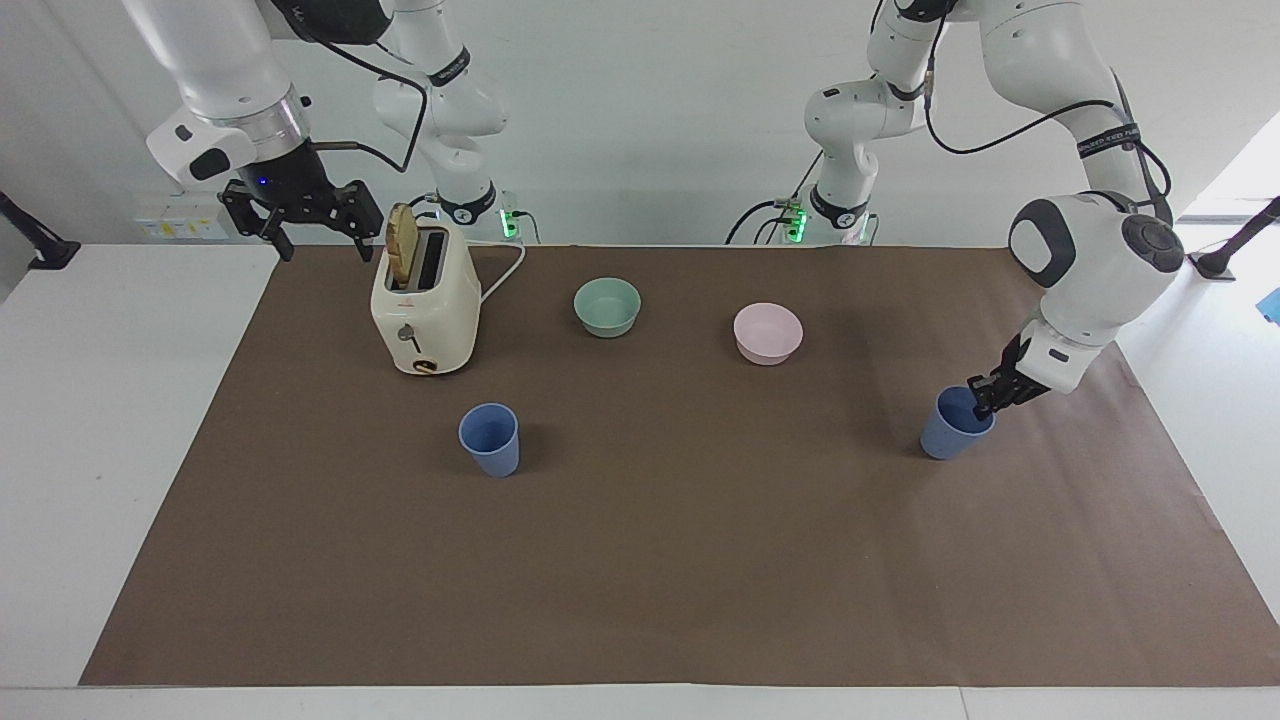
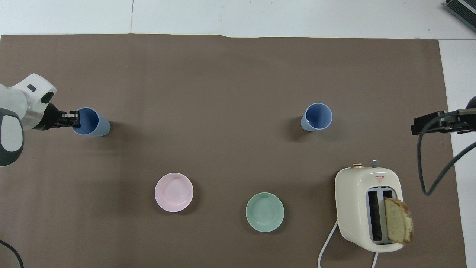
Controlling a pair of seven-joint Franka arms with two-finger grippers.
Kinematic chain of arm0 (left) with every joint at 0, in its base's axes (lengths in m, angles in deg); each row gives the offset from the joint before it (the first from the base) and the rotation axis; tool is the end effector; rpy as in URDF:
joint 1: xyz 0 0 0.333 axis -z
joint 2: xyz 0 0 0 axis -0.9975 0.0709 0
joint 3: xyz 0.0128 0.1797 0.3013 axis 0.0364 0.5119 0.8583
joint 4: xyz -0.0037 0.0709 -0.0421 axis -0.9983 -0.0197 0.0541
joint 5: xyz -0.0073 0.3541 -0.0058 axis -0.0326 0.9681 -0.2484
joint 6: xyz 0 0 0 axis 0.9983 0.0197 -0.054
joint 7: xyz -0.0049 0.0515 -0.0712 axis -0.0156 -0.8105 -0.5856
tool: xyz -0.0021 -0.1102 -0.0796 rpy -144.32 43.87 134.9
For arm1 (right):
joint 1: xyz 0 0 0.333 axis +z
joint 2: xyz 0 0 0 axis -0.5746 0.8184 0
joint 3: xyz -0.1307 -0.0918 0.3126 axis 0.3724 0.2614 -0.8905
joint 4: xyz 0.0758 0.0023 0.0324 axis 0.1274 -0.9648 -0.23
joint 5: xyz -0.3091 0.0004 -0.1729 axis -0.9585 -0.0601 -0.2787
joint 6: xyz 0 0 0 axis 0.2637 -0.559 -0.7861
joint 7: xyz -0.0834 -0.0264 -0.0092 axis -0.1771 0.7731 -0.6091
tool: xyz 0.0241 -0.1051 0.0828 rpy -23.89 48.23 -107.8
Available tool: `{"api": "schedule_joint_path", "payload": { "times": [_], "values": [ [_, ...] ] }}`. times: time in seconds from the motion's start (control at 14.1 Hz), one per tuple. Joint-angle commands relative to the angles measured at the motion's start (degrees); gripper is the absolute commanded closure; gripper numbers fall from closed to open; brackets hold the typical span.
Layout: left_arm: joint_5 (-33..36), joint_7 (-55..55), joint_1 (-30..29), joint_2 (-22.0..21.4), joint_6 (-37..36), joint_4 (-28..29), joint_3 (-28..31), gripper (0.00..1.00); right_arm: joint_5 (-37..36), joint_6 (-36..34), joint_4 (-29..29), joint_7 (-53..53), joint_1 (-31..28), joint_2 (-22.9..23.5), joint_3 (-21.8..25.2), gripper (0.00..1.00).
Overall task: Stack blue cups with both arms
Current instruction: 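Carry the blue cup with the left gripper toward the table center and lower it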
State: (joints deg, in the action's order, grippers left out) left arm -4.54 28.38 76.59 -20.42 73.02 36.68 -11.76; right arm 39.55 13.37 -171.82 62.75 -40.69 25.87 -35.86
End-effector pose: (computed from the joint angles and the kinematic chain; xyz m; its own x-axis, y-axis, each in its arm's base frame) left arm 0.5759 0.0340 0.4265 0.9947 0.0925 0.0442 0.0885 -0.9924 0.0853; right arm 0.5006 -0.0043 0.6433 0.9997 0.0001 -0.0254 0.0008 -0.9996 0.0287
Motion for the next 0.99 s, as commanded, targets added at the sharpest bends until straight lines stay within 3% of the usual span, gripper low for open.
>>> {"api": "schedule_joint_path", "payload": {
  "times": [0.0, 0.14, 0.28, 0.64, 0.92],
  "values": [
    [-1.77, -1.30, 0.47, -0.60, -5.43, -5.38, -0.61, 1.00, 0.83, 0.59, -0.33, -0.31, -0.45, -0.47, -0.22, 0.00],
    [-2.04, -9.43, 3.09, -0.87, -12.98, -12.05, -1.93, 1.00, 0.83, 0.59, -0.33, -0.31, -0.45, -0.47, -0.22, 0.00],
    [-1.52, -19.45, 9.23, -0.87, -14.95, -14.54, -2.37, 1.00, 0.83, 0.59, -0.33, -0.31, -0.45, -0.47, -0.22, 0.00],
    [-1.17, -39.68, 24.61, -0.17, -9.26, -14.10, -2.46, 1.00, 0.83, 0.59, -0.33, -0.31, -0.45, -0.47, -0.22, 0.00],
    [3.05, -42.27, 30.17, 4.91, -5.04, -13.22, -2.46, 1.00, 0.83, 0.59, -0.33, -0.31, -0.45, -0.47, -0.22, 0.00]
  ]
}}
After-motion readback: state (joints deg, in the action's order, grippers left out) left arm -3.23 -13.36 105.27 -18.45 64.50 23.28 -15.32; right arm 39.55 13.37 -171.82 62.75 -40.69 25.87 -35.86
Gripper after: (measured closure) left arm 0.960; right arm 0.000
